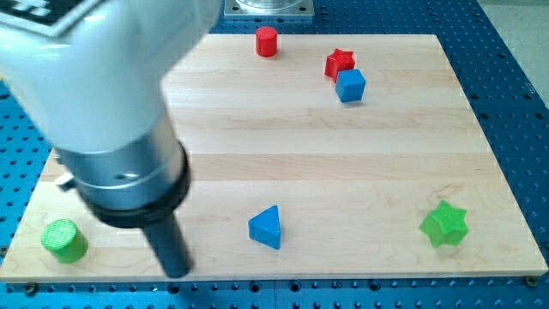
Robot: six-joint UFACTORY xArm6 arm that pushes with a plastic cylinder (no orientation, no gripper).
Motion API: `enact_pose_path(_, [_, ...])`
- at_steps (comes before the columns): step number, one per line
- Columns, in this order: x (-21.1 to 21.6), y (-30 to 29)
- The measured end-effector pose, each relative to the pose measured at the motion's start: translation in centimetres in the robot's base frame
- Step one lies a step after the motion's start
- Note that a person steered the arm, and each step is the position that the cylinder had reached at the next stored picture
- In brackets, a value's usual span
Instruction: Take the triangle towards the blue cube
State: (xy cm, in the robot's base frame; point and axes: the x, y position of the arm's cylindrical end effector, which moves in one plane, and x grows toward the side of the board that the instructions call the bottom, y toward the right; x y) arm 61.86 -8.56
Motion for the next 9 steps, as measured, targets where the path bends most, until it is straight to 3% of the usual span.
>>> enact_pose_path(1, [-0.9,8.0])
enact_pose_path(2, [-5.1,11.1])
enact_pose_path(3, [-10.0,9.9])
enact_pose_path(5, [-3.3,6.3])
enact_pose_path(6, [-3.7,1.9])
enact_pose_path(7, [-4.7,3.7])
enact_pose_path(9, [-11.6,10.9])
